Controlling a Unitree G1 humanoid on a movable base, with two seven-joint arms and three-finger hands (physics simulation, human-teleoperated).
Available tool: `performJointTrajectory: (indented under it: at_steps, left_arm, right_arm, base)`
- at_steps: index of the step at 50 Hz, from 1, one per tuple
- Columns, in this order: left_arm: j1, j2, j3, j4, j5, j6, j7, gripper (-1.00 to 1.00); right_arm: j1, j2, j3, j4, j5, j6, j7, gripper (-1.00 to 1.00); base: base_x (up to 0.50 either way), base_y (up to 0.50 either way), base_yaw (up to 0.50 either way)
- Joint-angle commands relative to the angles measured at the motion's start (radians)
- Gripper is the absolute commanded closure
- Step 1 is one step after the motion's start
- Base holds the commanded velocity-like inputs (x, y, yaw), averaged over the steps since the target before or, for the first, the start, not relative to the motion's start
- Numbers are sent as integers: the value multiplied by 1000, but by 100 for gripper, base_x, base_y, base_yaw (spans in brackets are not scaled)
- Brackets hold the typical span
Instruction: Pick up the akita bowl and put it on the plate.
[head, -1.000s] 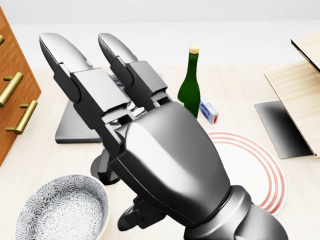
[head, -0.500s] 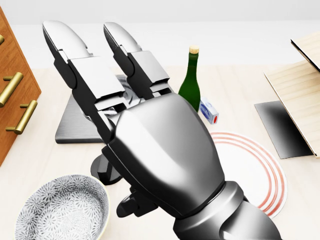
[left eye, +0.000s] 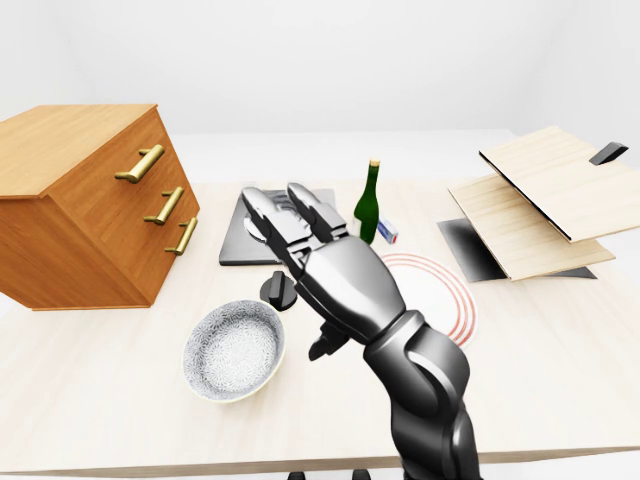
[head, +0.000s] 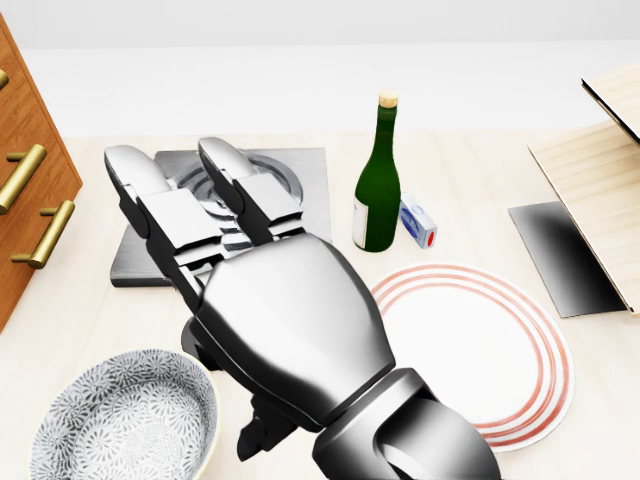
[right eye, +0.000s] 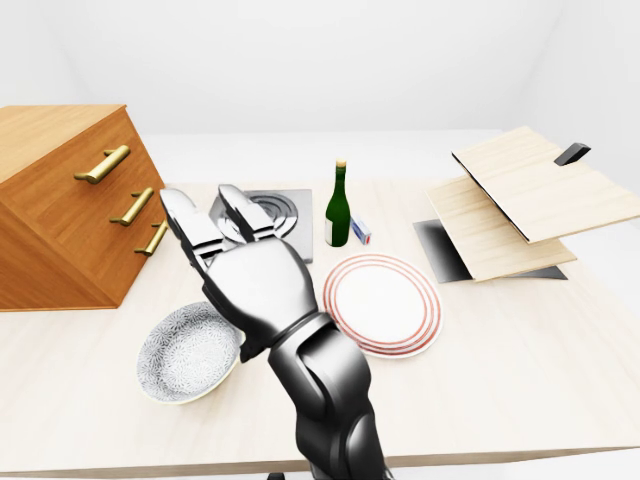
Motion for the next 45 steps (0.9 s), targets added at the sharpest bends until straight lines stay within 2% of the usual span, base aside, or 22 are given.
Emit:
performJointTrajectory:
  at_steps: [1,13,15,24,25,27,29,45]
  left_arm:
    - [0,0,-1,0,-1,0,-1,-100]
    - [0,0,-1,0,-1,0,0,-100]
    - [0,0,-1,0,0,0,0,-100]
    - [0,0,-1,0,0,0,-1,-100]
    - [0,0,-1,0,0,0,-1,-100]
    - [0,0,0,0,-1,0,-1,-100]
    - [0,0,-1,0,0,0,-1,-100]
    - [0,0,-1,0,3,0,-8,-100]
  right_arm:
    - [61,-22,50,48,-29,0,0,-100]
    - [147,-59,119,48,-51,0,0,-100]
    - [140,-81,116,64,-45,-33,0,-100]
    - [176,-91,132,87,-62,-38,0,-100]
    - [194,-87,144,91,-73,-23,0,-100]
    - [202,-88,163,91,-78,-21,0,-100]
    - [210,-84,184,86,-87,-3,0,-100]
    - [228,-101,231,137,-110,0,0,-100]
  base:
    - [0,0,0]
    - [0,0,0]
    - [0,0,0]
    - [0,0,0]
    - [0,0,0]
    - [0,0,0]
    - [0,0,0]
    - [0,0,0]
